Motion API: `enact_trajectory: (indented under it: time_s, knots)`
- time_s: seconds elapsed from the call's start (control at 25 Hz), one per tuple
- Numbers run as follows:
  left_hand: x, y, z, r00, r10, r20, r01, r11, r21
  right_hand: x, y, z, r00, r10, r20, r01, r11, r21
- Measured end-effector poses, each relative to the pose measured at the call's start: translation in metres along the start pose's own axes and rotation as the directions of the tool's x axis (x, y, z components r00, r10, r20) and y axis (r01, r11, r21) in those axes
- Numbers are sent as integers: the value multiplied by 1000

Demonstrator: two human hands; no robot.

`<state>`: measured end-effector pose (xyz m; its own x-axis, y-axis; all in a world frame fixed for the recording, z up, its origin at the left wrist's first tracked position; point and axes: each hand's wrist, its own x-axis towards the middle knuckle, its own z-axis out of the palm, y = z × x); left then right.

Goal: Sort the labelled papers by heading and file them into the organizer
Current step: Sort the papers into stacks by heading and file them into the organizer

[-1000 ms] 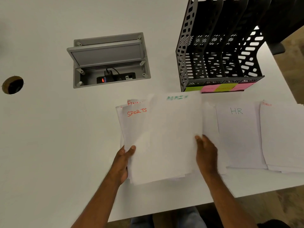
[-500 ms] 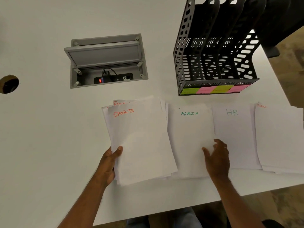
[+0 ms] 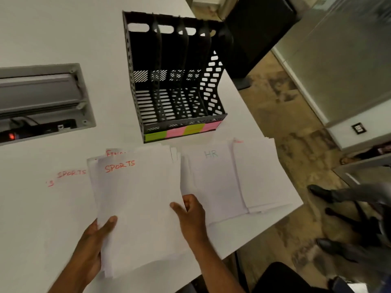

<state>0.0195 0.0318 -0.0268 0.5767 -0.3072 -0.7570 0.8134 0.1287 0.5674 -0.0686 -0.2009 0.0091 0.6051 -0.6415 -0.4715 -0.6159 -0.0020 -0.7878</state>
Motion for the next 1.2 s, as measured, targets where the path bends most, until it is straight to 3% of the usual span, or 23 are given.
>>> enact_trajectory:
  time_s: [0.32, 0.52, 0.92, 1.2]
  knots:
    - [21, -17, 82, 1000, -13, 24, 13, 1000, -9, 37, 14, -75, 991, -61, -119, 62, 998, 5]
    - [7, -8, 88, 997, 23, -72, -22, 999, 23, 52, 23, -76, 974, -215, -72, 195, 956, -220]
    - [-42, 41, -93, 958, 78, -276, -132, 974, -183, 31, -19, 59, 956, -263, 131, 287, 932, -223]
    - [-67, 56, -191, 957, 124, -262, -190, 951, -245, -18, 6, 135, 952, -300, 58, 299, 876, -379]
